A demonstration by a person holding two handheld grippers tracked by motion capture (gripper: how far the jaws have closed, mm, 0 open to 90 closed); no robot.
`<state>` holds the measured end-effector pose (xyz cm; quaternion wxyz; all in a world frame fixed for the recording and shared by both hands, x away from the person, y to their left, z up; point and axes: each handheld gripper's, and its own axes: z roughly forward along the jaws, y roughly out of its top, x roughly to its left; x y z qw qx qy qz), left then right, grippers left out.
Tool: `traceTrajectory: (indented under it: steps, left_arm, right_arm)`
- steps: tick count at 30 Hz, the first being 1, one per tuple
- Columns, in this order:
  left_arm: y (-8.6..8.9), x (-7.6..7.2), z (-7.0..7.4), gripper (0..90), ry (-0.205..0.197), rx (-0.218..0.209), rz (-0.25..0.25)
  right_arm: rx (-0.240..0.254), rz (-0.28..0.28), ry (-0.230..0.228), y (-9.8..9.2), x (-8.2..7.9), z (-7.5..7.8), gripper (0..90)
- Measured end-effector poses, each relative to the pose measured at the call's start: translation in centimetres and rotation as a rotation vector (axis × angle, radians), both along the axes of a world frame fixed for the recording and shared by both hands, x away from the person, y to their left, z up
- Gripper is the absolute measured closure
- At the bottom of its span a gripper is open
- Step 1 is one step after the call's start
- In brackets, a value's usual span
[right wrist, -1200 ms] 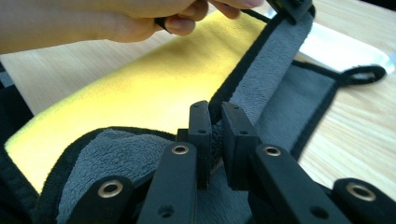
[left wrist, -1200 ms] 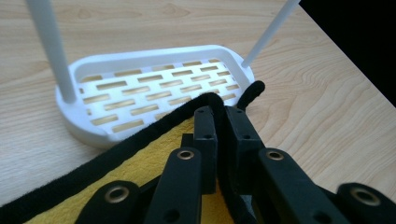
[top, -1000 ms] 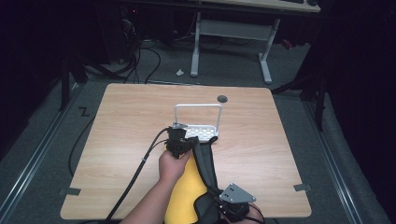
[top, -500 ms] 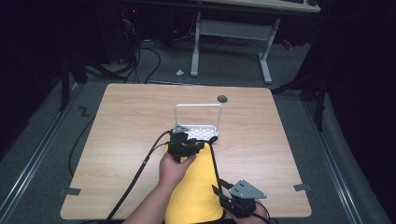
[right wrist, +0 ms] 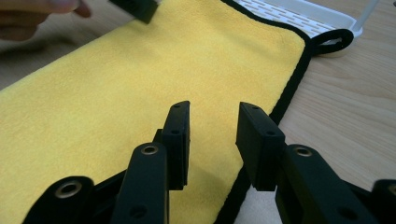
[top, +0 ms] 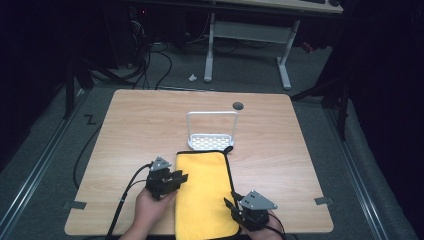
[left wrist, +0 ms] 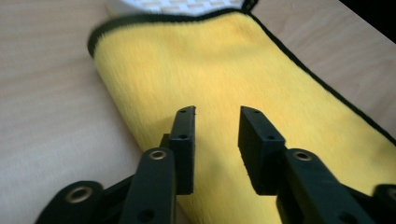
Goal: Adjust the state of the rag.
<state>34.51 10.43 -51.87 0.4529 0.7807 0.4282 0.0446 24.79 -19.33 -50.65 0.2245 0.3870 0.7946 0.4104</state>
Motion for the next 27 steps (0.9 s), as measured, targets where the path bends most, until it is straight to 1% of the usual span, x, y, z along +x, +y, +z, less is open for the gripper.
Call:
traceTrajectory:
  steps: [2,3,4,6,7,9,10,13,14,15,17,20,23,24,27]
  left_arm:
    - [-0.1,-0.5,-0.3,71.7,-0.004,0.016,-0.009]
    - [-0.3,-0.7,-0.4,72.8,-0.009,0.035,-0.016]
    - [-0.5,-0.7,-0.5,73.7,-0.023,0.061,-0.021]
    - [-1.0,-0.5,-0.8,74.1,-0.020,0.103,-0.031]
    - [-1.1,-0.4,-0.9,74.1,-0.016,0.108,-0.036]
    - [-1.1,-0.2,-1.0,74.3,-0.014,0.107,-0.039]
    - [-1.1,-0.1,-1.0,74.4,-0.014,0.107,-0.040]
    - [-1.0,-0.3,-1.1,74.6,-0.024,0.112,-0.051]
    - [-0.9,-0.5,-1.1,74.6,-0.024,0.112,-0.058]
    - [-0.8,-0.7,-1.1,74.7,-0.022,0.110,-0.065]
    - [-0.6,-1.1,-1.1,75.0,-0.020,0.102,-0.078]
    - [-0.4,-1.7,-1.1,75.2,-0.012,0.100,-0.099]
    - [-0.3,-2.9,-1.0,75.3,-0.001,0.094,-0.127]
    - [-0.4,-3.1,-1.0,75.3,-0.001,0.092,-0.129]
    - [-0.2,-4.1,-1.1,75.2,-0.011,0.085,-0.149]
  right_arm:
    - [0.001,0.001,0.004,0.2,0.7,0.1,69.8]
    - [-0.005,0.000,0.004,0.4,1.2,0.1,72.2]
    - [-0.017,-0.004,-0.001,0.6,1.8,0.2,74.9]
    - [-0.039,-0.018,0.006,1.0,3.3,0.2,79.4]
    - [-0.059,-0.031,0.012,1.2,4.5,0.1,81.2]
    - [-0.082,-0.047,0.036,1.6,6.1,-0.3,83.4]
    - [-0.110,-0.058,0.049,1.8,7.2,-0.6,83.5]
    - [-0.152,-0.065,0.096,2.4,8.7,-1.6,83.6]
    - [-0.166,-0.063,0.101,2.6,8.9,-1.8,83.9]
    - [-0.168,-0.062,0.095,2.6,8.7,-1.9,84.0]
    - [-0.161,-0.055,0.100,2.5,8.3,-1.9,84.0]
    - [-0.159,-0.037,0.097,2.3,7.2,-1.9,83.9]
    - [-0.150,-0.016,0.112,1.9,5.8,-1.8,83.7]
    - [-0.148,-0.010,0.114,1.8,5.3,-1.8,83.6]
    - [-0.143,-0.001,0.111,1.6,4.4,-1.9,83.5]
